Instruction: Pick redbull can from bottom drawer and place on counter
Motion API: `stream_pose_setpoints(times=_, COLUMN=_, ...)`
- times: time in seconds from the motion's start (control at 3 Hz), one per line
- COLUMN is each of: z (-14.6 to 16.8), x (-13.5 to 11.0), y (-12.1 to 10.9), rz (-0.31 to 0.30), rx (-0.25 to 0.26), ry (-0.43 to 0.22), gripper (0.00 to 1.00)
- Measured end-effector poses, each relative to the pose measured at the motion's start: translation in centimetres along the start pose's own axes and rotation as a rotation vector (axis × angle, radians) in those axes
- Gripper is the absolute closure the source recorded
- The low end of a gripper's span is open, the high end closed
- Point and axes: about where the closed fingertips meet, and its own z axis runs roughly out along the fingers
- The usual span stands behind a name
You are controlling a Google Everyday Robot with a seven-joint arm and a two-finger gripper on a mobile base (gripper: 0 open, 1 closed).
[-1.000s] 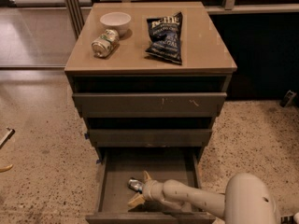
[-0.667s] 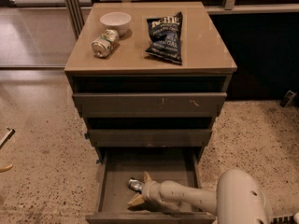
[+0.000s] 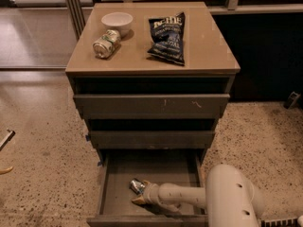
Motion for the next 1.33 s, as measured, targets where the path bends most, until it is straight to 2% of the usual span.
stream_pose_setpoints(times=0.33, z=-0.2, x=0.0, y=-0.2, rz=-0.001, rx=0.006, ry=0.004, gripper=0.64)
stream_pose_setpoints(times=0.67, z=-2.0, x=-0.7, y=-0.8, rz=-0.012, rx=0.023, ry=0.018, gripper=0.87)
stream_pose_setpoints(times=1.0, z=-5.4, x=-2.6, y=-1.4, rz=-0.049, rx=0.009, ry=-0.010, gripper=1.00)
stream_pose_setpoints(times=1.33, z=-10.1, x=-4.8, y=-2.1, rz=-0.110, rx=-0.043, ry=-0.045, gripper=1.00)
